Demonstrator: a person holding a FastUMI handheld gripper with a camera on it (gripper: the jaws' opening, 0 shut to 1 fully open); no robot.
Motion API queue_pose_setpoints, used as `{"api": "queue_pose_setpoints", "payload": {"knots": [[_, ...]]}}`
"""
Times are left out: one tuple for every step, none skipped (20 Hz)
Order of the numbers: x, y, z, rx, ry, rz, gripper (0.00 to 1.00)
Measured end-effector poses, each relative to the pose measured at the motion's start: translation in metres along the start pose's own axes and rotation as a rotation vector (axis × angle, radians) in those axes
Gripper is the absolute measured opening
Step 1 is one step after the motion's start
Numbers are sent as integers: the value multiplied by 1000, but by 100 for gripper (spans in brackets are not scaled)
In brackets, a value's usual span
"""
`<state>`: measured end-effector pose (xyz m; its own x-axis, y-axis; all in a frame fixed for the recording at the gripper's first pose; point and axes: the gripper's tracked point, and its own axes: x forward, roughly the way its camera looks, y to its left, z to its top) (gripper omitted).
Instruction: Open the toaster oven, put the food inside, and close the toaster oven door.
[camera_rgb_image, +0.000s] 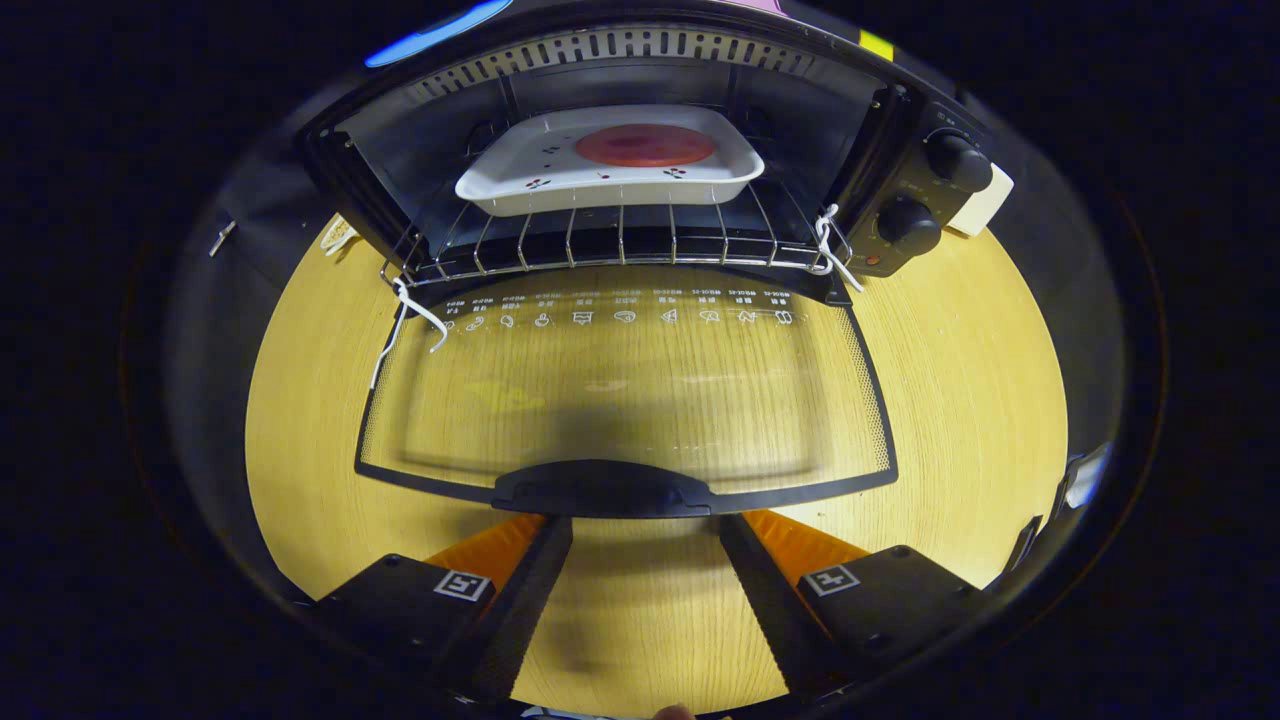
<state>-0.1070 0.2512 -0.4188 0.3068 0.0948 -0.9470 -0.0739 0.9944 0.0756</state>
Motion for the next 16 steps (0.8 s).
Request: {"api": "queue_pose_setpoints", "payload": {"knots": [[-3,1,1,3,-15,7,98],[-8,0,3,5,-34,14,98],[-12,0,4,3,-55,20,98],[-18,0,5,-2,-77,27,97],[-23,0,7,-9,-101,35,97],[-29,0,10,-15,-127,44,98],[-36,1,13,-19,-153,54,98],[-44,1,18,-20,-182,64,98],[-52,1,23,-21,-208,70,98],[-59,1,28,-21,-237,76,98],[-69,1,33,-18,-270,81,98],[-77,2,39,-13,-299,87,98],[-83,2,48,-6,-324,91,98],[-89,1,54,6,-340,94,98],[-94,2,60,20,-349,105,98],[-99,2,66,35,-360,113,98]]}}
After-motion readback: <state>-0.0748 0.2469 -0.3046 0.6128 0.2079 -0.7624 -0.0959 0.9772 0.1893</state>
